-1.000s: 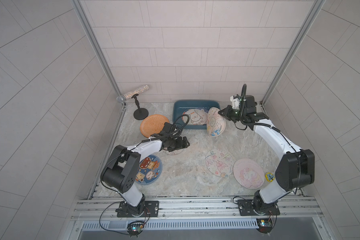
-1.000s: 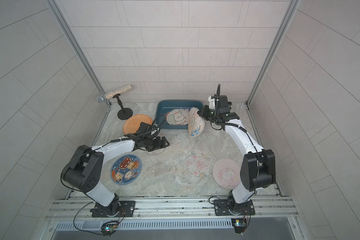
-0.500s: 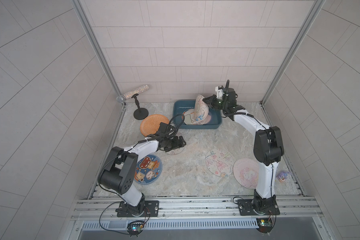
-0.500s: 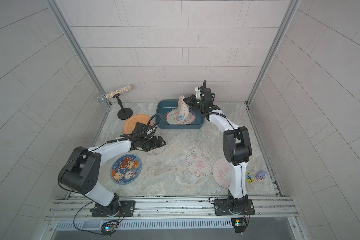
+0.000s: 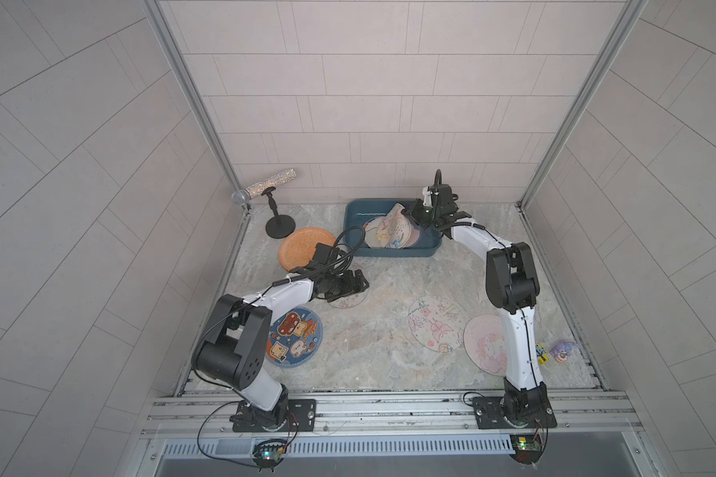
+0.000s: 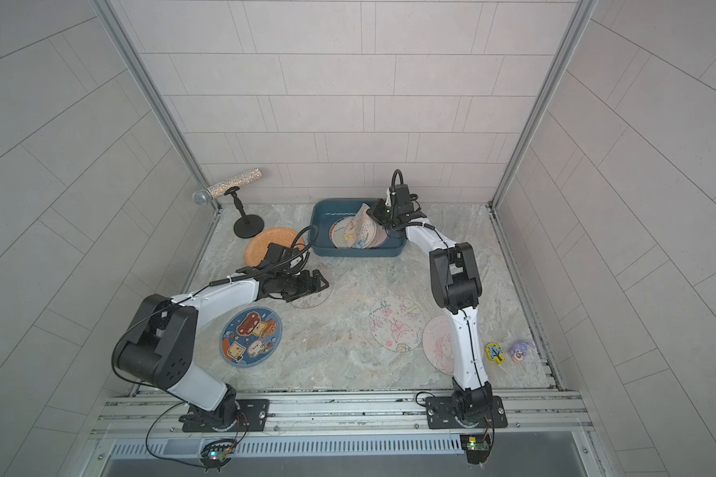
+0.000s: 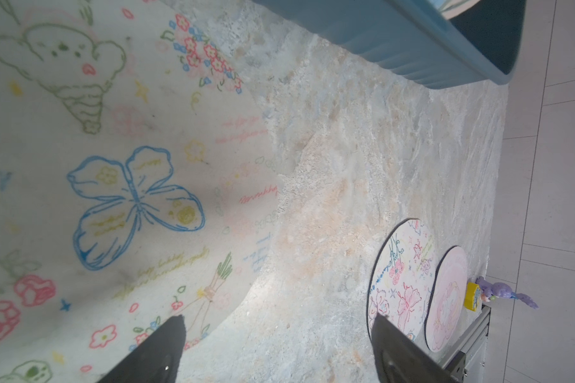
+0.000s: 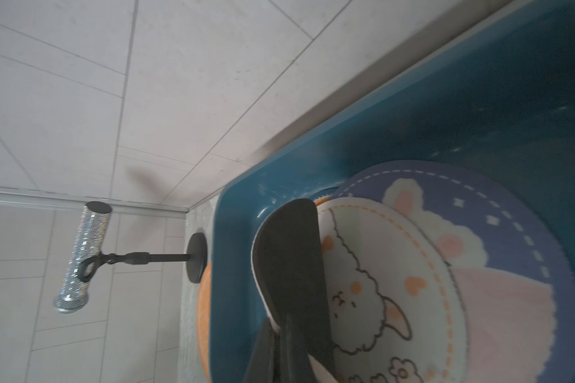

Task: Put the coasters into the storage box
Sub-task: Place the coaster in the storage box.

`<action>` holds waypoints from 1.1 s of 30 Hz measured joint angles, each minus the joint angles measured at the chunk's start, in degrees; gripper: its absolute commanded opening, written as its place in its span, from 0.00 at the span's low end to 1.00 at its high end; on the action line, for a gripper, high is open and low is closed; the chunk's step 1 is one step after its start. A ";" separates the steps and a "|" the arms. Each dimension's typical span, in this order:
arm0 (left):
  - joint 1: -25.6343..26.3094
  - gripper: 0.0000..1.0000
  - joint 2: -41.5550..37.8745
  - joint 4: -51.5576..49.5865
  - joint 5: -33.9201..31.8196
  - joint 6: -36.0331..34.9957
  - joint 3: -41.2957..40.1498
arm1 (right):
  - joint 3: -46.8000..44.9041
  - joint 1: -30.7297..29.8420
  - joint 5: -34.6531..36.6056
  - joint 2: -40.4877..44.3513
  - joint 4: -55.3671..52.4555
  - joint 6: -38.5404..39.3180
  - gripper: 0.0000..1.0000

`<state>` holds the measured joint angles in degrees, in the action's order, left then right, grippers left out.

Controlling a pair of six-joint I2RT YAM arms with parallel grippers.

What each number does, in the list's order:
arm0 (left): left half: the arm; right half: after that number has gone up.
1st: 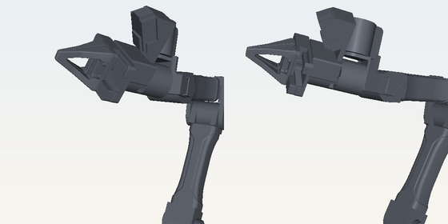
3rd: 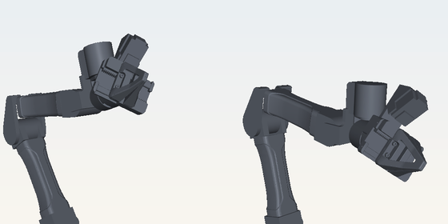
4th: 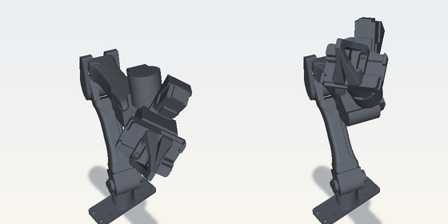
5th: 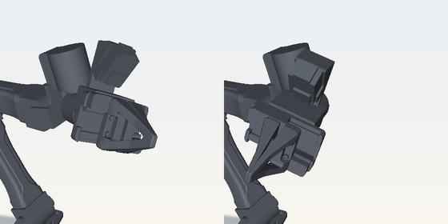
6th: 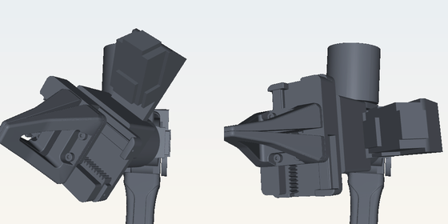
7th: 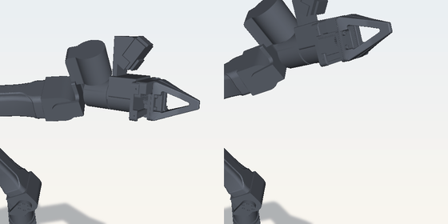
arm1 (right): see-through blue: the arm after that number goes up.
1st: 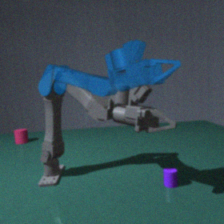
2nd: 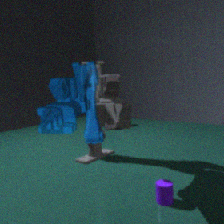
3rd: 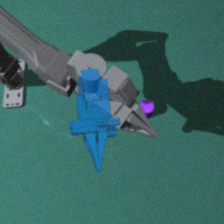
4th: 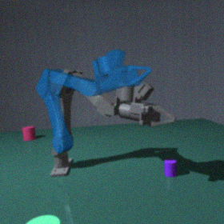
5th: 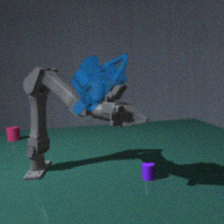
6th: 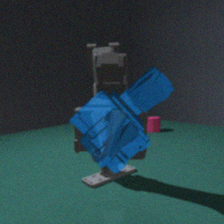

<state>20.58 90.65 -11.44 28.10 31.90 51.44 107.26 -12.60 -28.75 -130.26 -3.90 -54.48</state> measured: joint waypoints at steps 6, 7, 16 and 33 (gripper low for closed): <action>0.00 0.93 -1.25 -0.94 -0.33 -0.04 0.00 | 3.91 1.16 4.00 -0.66 -8.92 4.00 0.42; 0.00 0.93 -1.40 -1.07 -0.44 -0.04 0.00 | 4.74 1.25 4.72 -0.63 -10.32 4.90 0.50; 0.00 0.93 -2.64 -2.27 -1.55 -0.22 0.00 | 4.44 1.31 8.41 1.44 -18.18 10.32 0.62; 1.20 0.93 -7.10 -2.14 -3.93 1.49 -1.66 | -21.22 2.60 7.15 24.61 -25.44 20.94 0.65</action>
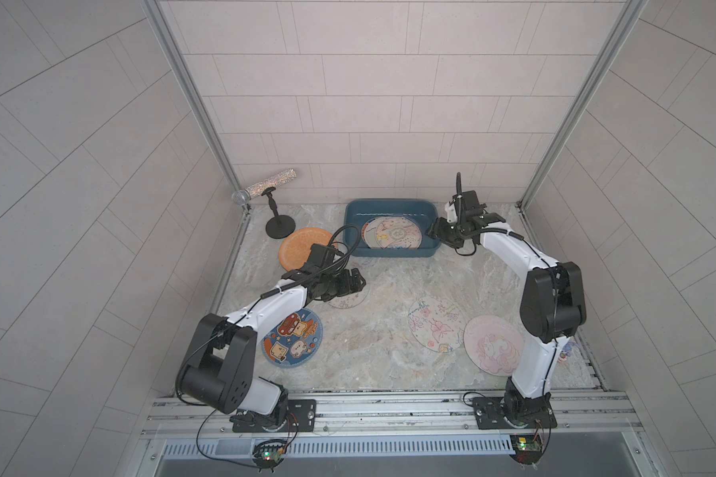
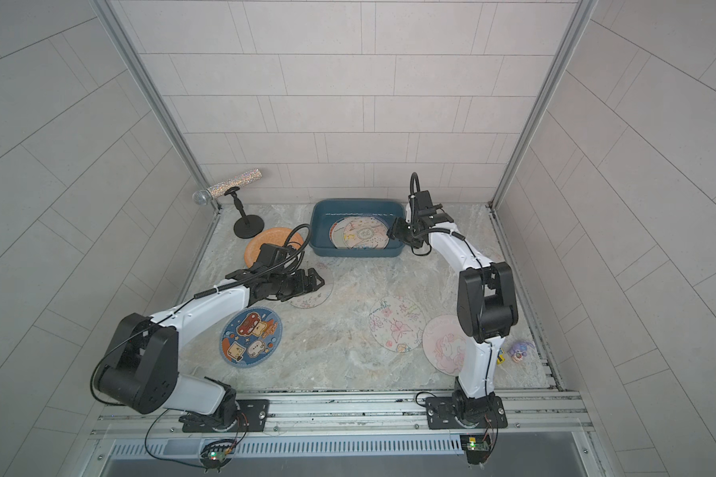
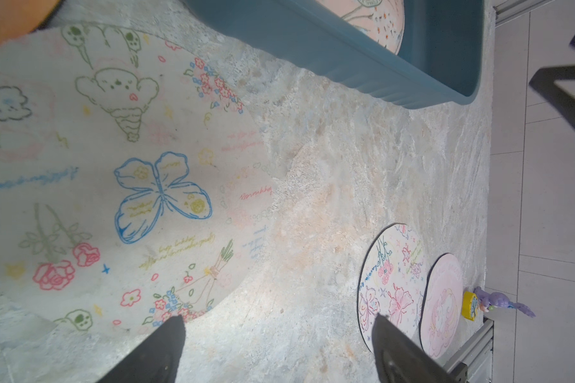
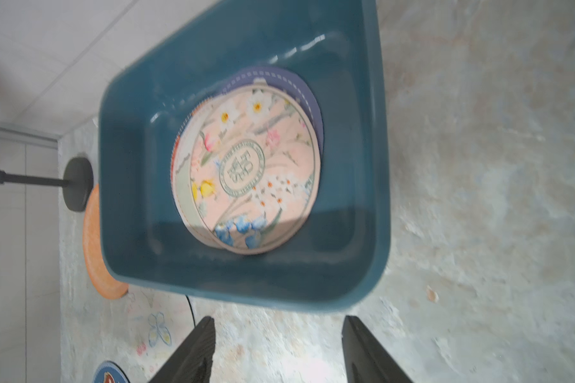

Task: Put the coasters into the storage box
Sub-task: Place the coaster in the storage box, then move the coaster to the center of the board.

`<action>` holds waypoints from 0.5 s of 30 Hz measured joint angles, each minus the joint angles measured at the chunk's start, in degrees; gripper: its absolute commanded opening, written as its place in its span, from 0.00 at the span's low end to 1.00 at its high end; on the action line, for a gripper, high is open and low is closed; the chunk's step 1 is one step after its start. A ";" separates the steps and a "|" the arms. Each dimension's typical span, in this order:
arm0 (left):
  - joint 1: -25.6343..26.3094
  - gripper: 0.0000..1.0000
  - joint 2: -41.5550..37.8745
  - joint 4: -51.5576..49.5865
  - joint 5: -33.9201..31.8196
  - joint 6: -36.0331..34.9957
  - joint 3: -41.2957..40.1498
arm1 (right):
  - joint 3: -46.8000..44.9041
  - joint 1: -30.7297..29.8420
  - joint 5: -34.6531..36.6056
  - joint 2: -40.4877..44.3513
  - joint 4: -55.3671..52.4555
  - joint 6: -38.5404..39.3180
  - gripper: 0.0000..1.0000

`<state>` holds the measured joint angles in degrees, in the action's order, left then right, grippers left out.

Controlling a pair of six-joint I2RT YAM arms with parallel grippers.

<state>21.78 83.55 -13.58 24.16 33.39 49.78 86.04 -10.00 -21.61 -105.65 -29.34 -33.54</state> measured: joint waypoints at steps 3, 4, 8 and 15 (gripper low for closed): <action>0.72 0.93 -0.02 0.02 -0.17 0.28 -0.11 | -7.56 0.00 0.15 4.44 -1.88 1.88 0.66; 0.96 0.93 -0.02 0.04 -0.22 0.31 -0.20 | -10.08 0.00 0.35 5.97 -2.56 2.56 0.66; 2.01 0.93 -0.02 0.04 -0.42 0.48 -0.31 | -18.58 0.00 1.77 11.78 -5.03 4.98 0.68; 3.80 0.93 0.37 0.52 -0.44 0.72 -0.31 | -29.35 0.00 4.87 17.49 -6.99 7.02 0.70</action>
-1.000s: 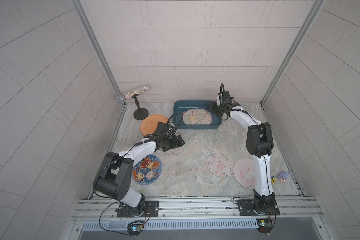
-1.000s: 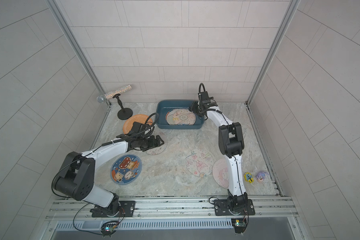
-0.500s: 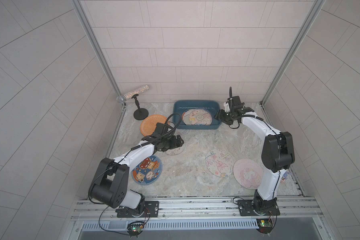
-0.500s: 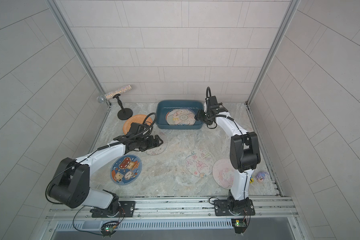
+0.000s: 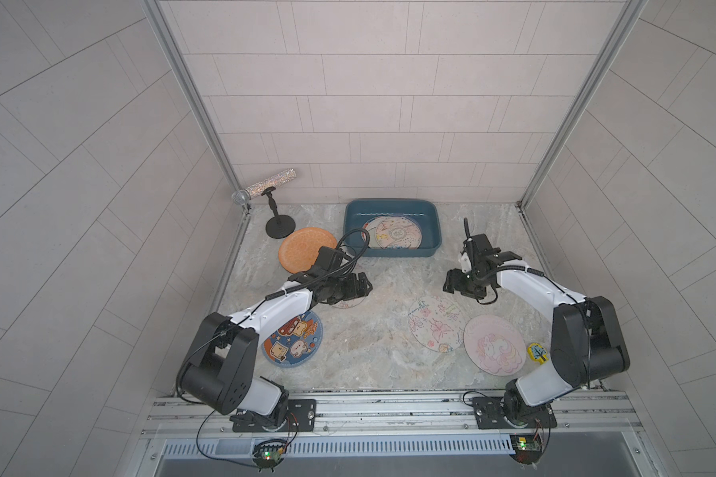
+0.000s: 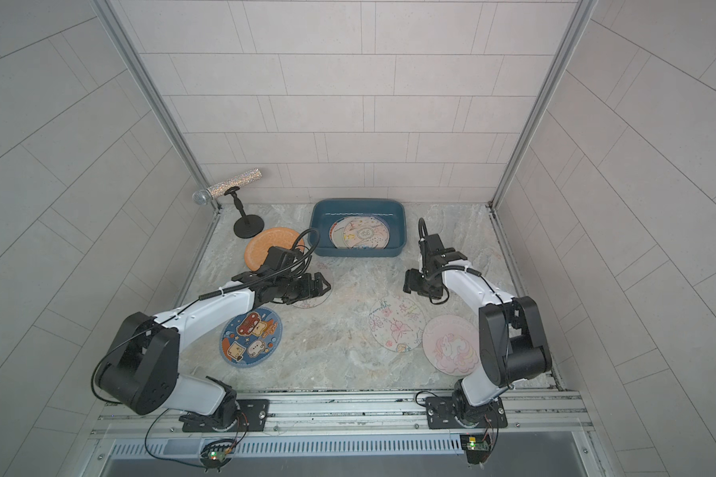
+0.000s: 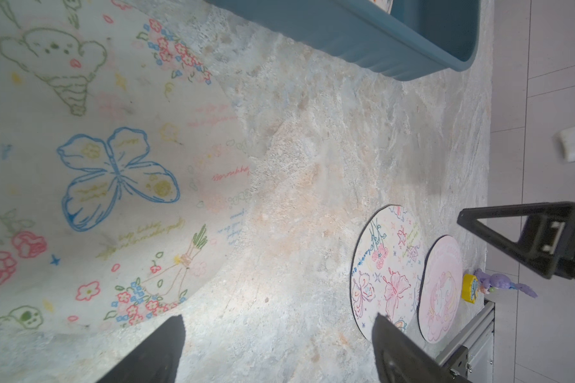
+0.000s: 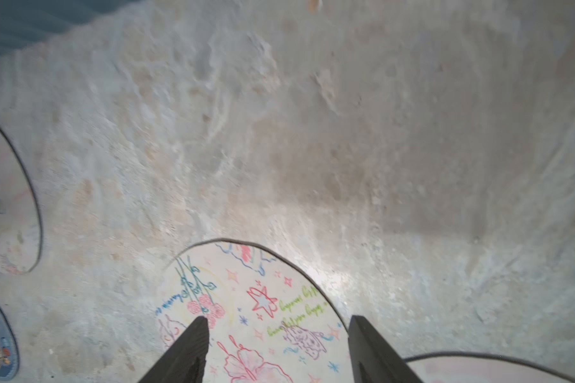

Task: Put the coasters into the storage box
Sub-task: Move the coaster to the center of the board.

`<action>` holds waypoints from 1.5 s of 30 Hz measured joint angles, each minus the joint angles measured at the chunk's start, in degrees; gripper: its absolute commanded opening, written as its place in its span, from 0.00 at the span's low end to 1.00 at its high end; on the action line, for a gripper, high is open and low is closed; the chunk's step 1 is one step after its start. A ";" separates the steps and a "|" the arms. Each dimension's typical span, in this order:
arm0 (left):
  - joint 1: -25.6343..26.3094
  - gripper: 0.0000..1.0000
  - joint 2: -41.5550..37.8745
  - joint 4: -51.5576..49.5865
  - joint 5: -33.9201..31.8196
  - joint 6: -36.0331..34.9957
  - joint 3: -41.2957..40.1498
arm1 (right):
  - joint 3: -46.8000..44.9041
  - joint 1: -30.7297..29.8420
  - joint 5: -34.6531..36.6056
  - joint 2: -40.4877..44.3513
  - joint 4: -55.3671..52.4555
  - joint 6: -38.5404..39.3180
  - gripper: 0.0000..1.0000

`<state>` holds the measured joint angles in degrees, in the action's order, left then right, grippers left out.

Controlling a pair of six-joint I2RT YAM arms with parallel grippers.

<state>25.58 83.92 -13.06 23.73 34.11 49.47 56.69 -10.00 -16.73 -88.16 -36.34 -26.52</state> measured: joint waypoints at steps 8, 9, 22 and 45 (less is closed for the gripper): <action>0.70 0.93 0.63 0.52 0.04 -0.02 0.00 | -8.70 0.00 1.51 1.18 0.11 0.20 0.71; 0.70 0.93 0.68 0.55 0.04 -0.02 0.00 | -9.20 0.00 1.60 1.18 0.35 0.17 0.72; 0.83 0.93 0.68 0.76 0.02 0.00 0.00 | -11.19 -0.26 0.61 1.95 4.11 0.20 0.72; 1.86 0.93 0.85 0.85 -0.07 0.83 0.00 | -12.79 -7.34 -2.64 3.10 7.58 -2.97 0.72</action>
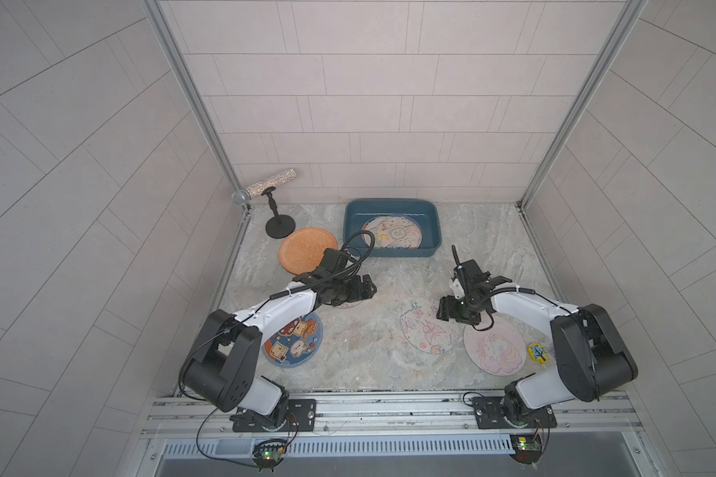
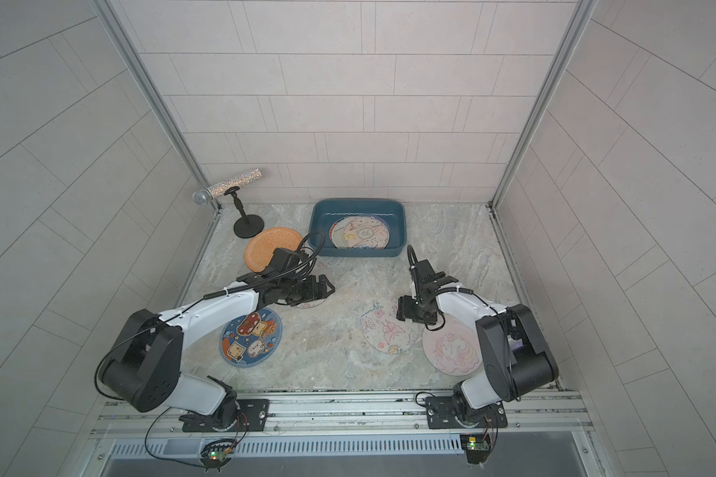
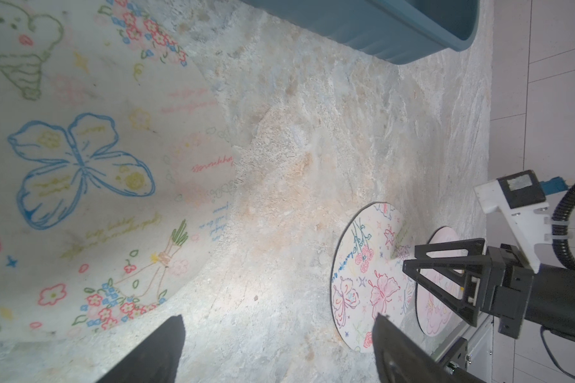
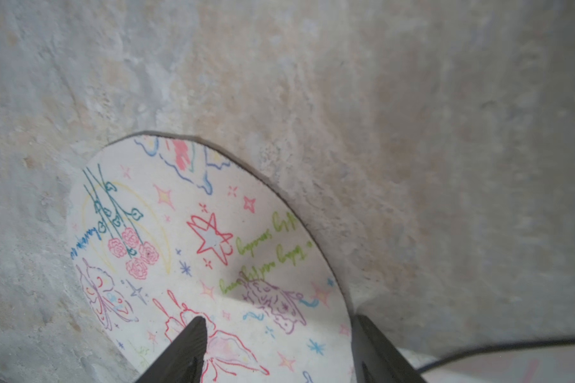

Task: Put the coasters into the storage box
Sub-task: Move the coaster to the center of the board.

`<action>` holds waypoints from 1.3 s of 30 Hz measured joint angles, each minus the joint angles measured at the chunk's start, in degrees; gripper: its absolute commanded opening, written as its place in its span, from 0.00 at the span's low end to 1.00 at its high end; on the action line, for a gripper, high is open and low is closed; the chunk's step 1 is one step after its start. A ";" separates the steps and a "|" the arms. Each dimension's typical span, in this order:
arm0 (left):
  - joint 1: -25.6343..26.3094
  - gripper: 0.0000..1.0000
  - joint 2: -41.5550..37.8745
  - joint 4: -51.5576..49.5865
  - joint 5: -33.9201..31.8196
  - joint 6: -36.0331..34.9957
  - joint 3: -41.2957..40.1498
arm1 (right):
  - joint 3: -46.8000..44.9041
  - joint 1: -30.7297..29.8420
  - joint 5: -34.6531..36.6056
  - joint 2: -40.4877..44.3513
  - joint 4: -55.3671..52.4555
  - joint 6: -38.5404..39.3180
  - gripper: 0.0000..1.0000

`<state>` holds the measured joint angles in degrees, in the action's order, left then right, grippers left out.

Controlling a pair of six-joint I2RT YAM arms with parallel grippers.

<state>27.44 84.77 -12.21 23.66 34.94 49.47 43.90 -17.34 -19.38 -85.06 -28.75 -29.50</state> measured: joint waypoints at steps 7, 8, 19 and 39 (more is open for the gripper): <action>0.39 0.93 0.00 -0.02 -0.39 0.04 0.00 | -0.22 -3.32 -1.36 0.00 1.27 -2.12 0.71; 0.52 0.93 0.00 -0.02 -0.42 0.04 0.00 | -0.24 -3.93 -1.57 0.00 1.44 -2.45 0.72; 3.54 0.93 0.28 -0.02 -0.79 0.15 0.00 | -0.33 -9.38 -3.34 -0.24 2.78 -5.29 0.71; 13.94 0.71 8.57 -2.49 -2.23 0.17 1.99 | -2.49 -4.37 -2.71 4.04 -1.46 -0.96 0.72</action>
<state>41.39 93.34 -14.70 21.43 35.11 51.46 41.41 -21.71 -22.09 -81.01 -30.22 -30.46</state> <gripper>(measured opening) 0.737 0.718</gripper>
